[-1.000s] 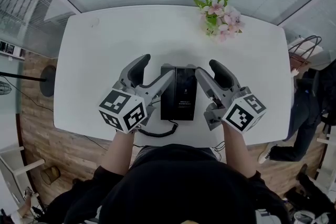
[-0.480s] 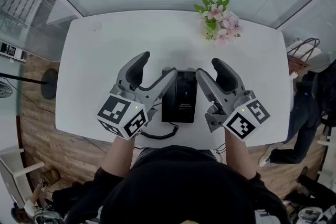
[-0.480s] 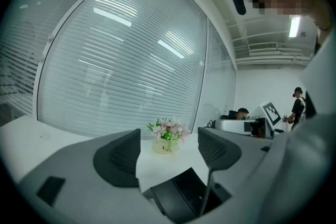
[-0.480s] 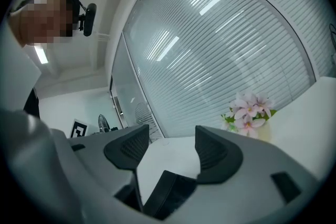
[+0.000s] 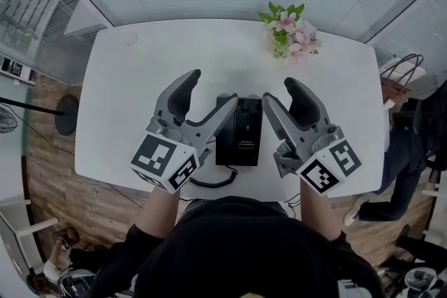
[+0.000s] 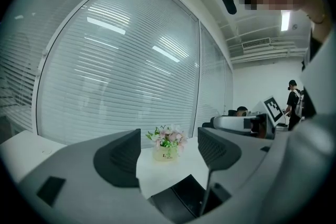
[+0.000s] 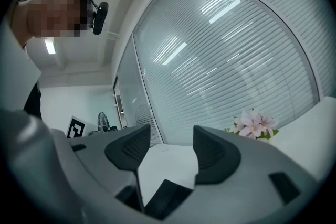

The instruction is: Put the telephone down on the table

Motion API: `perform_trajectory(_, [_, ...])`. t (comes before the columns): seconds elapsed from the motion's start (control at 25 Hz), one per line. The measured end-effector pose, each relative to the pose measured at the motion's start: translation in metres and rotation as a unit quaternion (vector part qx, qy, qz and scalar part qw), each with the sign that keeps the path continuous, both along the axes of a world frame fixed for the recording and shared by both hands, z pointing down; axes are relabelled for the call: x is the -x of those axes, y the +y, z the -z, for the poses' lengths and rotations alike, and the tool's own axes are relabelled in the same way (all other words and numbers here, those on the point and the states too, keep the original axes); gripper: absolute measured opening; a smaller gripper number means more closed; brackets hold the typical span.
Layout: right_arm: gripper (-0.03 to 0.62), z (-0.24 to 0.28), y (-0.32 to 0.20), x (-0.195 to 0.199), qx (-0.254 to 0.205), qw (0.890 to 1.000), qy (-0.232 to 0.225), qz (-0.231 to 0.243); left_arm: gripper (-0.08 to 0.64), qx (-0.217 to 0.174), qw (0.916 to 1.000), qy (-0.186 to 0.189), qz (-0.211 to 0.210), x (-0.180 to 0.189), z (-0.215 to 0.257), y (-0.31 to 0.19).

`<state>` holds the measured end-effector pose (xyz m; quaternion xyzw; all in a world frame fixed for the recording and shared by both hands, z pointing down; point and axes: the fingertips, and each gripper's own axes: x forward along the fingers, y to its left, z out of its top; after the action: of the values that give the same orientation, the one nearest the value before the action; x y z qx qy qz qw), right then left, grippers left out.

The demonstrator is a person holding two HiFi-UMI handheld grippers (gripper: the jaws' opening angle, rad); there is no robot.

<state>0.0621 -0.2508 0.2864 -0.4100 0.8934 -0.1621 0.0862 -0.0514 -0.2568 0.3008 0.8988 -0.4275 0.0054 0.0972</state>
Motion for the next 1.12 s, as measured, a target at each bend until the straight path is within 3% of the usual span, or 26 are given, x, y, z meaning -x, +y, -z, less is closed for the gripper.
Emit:
perform_trajectory(0.16, [0.235,0.008,0.002,0.000,-0.013,1.000,0.006,-0.003,0.337,-0.010,0.9999,-0.010,-0.002,-0.002,0.008,0.002])
perform_trajectory(1.12, [0.047,0.022,0.011,0.009,-0.048,0.999,0.020,0.002,0.055,-0.039,0.9990,-0.009,0.020,0.003,0.025,0.009])
